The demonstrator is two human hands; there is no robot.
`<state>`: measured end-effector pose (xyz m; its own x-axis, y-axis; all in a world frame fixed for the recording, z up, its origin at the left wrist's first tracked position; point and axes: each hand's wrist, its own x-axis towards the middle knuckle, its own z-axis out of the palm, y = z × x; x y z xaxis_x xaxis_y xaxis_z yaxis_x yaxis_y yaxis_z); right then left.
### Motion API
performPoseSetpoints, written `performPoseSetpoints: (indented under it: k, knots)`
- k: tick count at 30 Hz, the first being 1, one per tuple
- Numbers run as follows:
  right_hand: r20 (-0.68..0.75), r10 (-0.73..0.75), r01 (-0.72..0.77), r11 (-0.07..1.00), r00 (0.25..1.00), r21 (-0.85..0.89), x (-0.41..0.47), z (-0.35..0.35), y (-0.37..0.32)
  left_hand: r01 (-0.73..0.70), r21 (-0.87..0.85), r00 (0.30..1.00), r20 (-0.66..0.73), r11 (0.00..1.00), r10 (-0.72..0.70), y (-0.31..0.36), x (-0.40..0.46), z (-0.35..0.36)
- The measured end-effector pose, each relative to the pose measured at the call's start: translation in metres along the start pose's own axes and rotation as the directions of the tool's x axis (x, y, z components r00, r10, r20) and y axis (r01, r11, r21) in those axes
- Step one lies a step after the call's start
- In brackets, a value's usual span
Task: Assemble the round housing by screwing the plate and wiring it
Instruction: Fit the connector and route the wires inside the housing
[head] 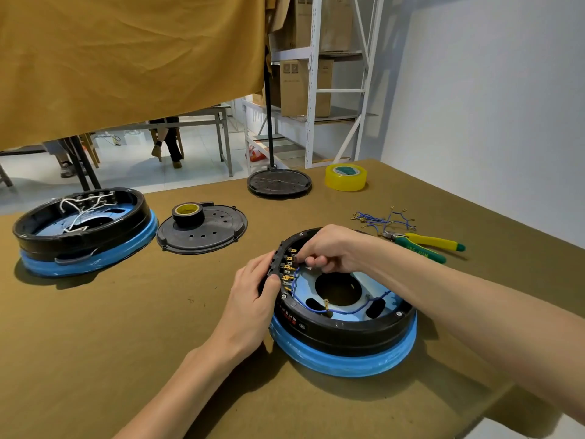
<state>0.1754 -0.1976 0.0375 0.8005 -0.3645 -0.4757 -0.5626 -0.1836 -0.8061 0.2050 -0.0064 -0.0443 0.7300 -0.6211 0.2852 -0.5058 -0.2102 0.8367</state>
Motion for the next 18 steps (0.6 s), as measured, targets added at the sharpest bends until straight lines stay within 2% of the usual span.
performPoseSetpoints:
  k: [3, 5, 6, 7, 9, 10, 15, 18]
  knots:
    - [0.003, -0.034, 0.034, 0.999, 0.999, -0.035, -0.006, 0.000, 0.002, -0.006, 0.022, 1.000, -0.018, 1.000, 0.006, 0.002, -0.001, 0.001]
    - [-0.033, -0.156, 0.151, 0.980, 0.987, -0.133, -0.013, -0.005, 0.003, -0.020, 0.040, 1.000, -0.012, 0.999, 0.020, 0.003, -0.002, 0.001]
    - [-0.088, -0.267, 0.240, 0.941, 0.960, -0.239, -0.016, -0.012, 0.004, -0.026, 0.047, 1.000, -0.004, 0.999, 0.026, 0.003, -0.003, 0.001]
    - [-0.161, -0.400, 0.316, 0.866, 0.902, -0.387, -0.019, -0.020, 0.004, -0.029, 0.053, 1.000, 0.002, 0.998, 0.029, 0.004, -0.004, 0.000]
    - [-0.222, -0.598, 0.353, 0.689, 0.770, -0.633, -0.024, -0.041, 0.007, -0.033, 0.057, 0.999, 0.000, 0.998, 0.033, 0.004, -0.004, -0.001]
    - [-0.188, -0.623, 0.355, 0.638, 0.759, -0.684, -0.028, -0.051, 0.010, -0.032, 0.060, 0.999, -0.007, 0.998, 0.032, 0.005, -0.004, 0.000]
    - [0.077, -0.517, 0.368, 0.488, 0.852, -0.792, -0.030, -0.069, 0.032, -0.036, 0.059, 0.999, -0.023, 0.998, 0.037, 0.007, -0.005, 0.001]
    - [0.105, -0.519, 0.394, 0.487, 0.849, -0.779, -0.027, -0.069, 0.035, -0.033, 0.060, 0.999, -0.017, 0.998, 0.034, 0.006, -0.006, 0.001]
